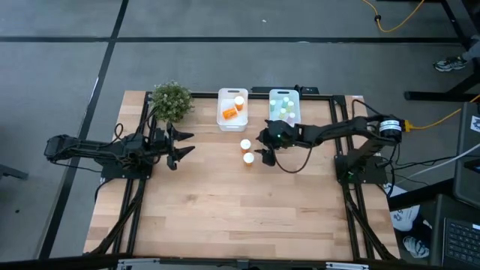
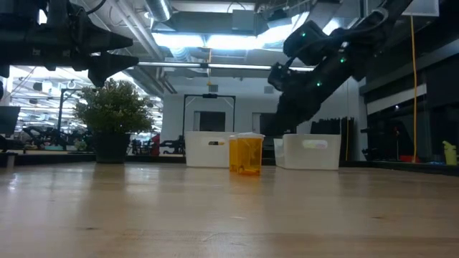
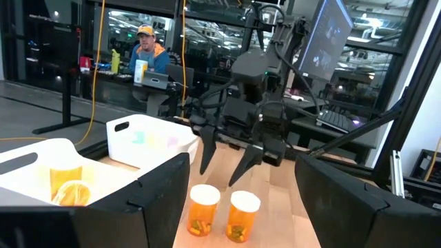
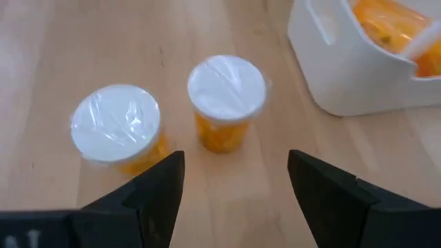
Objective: Pick and place medicine bottles into bin by pill shape (circle, oval)
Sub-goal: Put the orange pill bottle into the left white bin
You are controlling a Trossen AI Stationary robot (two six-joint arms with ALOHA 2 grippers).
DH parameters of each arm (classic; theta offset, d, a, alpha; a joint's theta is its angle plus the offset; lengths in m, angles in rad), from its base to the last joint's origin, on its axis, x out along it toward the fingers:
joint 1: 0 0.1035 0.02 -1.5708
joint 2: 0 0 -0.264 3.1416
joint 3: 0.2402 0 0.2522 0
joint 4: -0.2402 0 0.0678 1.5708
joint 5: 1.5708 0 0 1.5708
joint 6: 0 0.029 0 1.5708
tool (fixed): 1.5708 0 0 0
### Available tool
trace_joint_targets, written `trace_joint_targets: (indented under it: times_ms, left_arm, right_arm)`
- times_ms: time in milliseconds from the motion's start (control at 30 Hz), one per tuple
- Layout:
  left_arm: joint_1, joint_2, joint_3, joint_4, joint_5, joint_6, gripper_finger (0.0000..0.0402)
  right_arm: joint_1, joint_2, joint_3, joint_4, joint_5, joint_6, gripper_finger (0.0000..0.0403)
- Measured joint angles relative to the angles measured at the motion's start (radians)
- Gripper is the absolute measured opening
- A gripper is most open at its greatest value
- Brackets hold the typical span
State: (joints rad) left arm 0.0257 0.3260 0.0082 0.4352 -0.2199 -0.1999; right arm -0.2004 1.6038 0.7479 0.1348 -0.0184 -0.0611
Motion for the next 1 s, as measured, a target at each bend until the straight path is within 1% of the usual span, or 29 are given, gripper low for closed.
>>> trace_joint_targets:
  times_ms: [267, 400, 633, 1000]
  left_arm:
    - [0.0, 0.0, 0.0, 0.0, 0.0, 0.0, 0.0255]
    - [0.0, 0.0, 0.0, 0.0, 0.0, 0.0, 0.0255]
    - [0.0, 0.0, 0.0, 0.0, 0.0, 0.0, 0.0255]
    - [0.0, 0.0, 0.0, 0.0, 0.0, 0.0, 0.0255]
  right_arm:
    - [-0.014, 0.104, 0.008, 0.116, -0.037, -0.06, 0.0261]
    - [-0.014, 0.15, 0.058, 0.14, -0.063, -0.075, 0.0261]
    - [-0.014, 0.206, 0.156, 0.137, -0.066, -0.082, 0.0261]
    - [-0.014, 0.22, 0.167, 0.103, -0.065, -0.079, 0.0261]
